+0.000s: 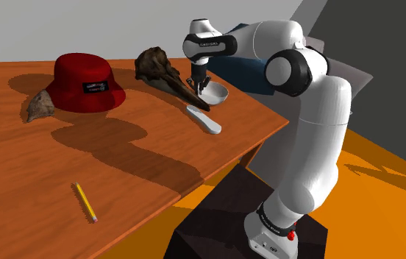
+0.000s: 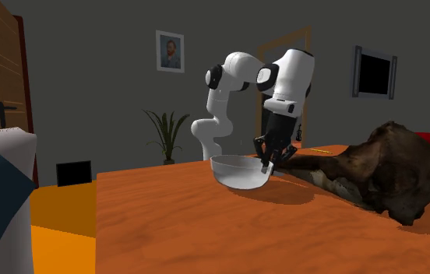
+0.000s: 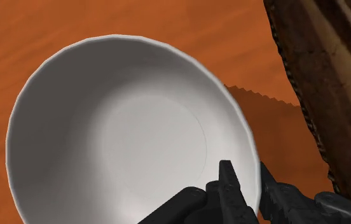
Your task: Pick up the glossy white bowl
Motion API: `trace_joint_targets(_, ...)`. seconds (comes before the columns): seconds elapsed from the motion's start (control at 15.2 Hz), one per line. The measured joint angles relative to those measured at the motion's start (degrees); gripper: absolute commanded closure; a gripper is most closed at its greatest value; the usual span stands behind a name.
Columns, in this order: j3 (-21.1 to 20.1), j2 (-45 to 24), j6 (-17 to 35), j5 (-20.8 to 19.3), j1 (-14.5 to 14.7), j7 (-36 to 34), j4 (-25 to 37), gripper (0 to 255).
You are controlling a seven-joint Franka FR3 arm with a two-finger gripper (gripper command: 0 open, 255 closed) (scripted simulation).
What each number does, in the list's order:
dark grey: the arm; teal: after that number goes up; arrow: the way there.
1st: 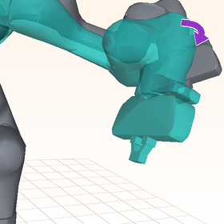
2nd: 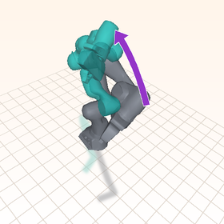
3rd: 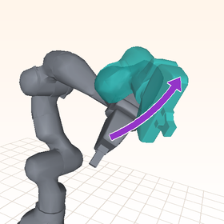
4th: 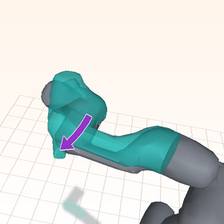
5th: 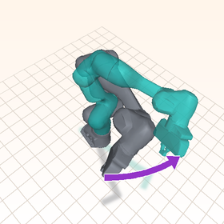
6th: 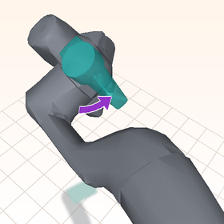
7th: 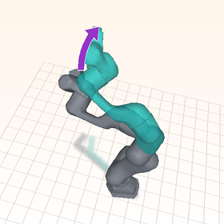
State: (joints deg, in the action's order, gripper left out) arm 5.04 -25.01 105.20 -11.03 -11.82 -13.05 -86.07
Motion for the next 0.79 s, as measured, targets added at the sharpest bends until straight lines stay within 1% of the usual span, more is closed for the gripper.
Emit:
trace_joint_targets(0.26, 0.17, 1.17, -1.11, -0.02, -0.27, 0.54, -0.88, 255)
trace_joint_targets(0.79, 0.18, 2.06, -6.72, 0.13, -0.14, 1.5, 3.76, 255)
